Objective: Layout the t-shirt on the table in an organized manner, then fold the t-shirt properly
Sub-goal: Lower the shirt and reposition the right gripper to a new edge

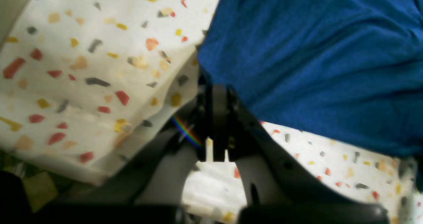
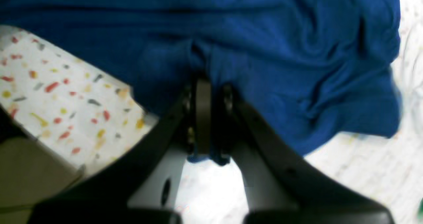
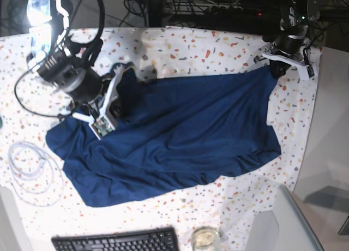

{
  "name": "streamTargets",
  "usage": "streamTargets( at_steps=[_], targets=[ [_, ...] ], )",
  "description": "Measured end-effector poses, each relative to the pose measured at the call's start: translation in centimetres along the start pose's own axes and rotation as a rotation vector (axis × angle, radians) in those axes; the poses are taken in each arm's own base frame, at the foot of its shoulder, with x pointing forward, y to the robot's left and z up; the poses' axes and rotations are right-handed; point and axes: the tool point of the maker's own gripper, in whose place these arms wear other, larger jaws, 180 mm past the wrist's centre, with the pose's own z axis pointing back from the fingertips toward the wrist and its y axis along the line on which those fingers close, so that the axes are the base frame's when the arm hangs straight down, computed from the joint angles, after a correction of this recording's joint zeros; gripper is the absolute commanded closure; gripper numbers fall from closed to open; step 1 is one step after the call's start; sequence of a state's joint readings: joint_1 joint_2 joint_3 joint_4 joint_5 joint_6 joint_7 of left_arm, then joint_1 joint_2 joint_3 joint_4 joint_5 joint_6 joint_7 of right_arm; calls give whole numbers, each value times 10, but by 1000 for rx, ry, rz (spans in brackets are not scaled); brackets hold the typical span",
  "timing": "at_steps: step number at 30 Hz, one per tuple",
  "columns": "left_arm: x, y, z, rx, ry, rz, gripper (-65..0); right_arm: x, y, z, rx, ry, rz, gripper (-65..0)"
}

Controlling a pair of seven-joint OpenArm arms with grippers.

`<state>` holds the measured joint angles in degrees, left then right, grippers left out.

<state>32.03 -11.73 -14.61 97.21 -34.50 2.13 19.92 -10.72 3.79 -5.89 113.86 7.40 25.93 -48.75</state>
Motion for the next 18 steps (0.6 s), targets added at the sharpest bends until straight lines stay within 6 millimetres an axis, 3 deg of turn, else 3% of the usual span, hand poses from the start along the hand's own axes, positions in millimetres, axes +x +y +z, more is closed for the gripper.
streamTargets(
  at_steps=[3, 6, 10, 11, 14, 16, 18],
  targets=[
    [-3, -1, 1, -2, 9, 2, 0, 34, -2, -18, 16, 12, 82, 0],
    [0, 2, 0, 5, 3, -4, 0, 54, 6, -45, 64, 25, 109, 0],
    [-2, 2, 1, 5, 5, -2, 0, 38, 8, -95, 128, 171, 55, -15],
    [-2, 2, 1, 5, 5, -1, 0, 32, 6, -106, 142, 216, 38, -56],
    [-6, 3, 2, 6, 16, -1, 0, 28, -9, -126, 150, 236, -99, -269],
    [-6, 4, 2, 11, 16, -2, 0, 27, -28, -122, 118, 207, -186, -422],
    [-5, 4, 2, 9, 11, -2, 0, 26, -49, -108, 60, 143, -255, -491]
  ],
)
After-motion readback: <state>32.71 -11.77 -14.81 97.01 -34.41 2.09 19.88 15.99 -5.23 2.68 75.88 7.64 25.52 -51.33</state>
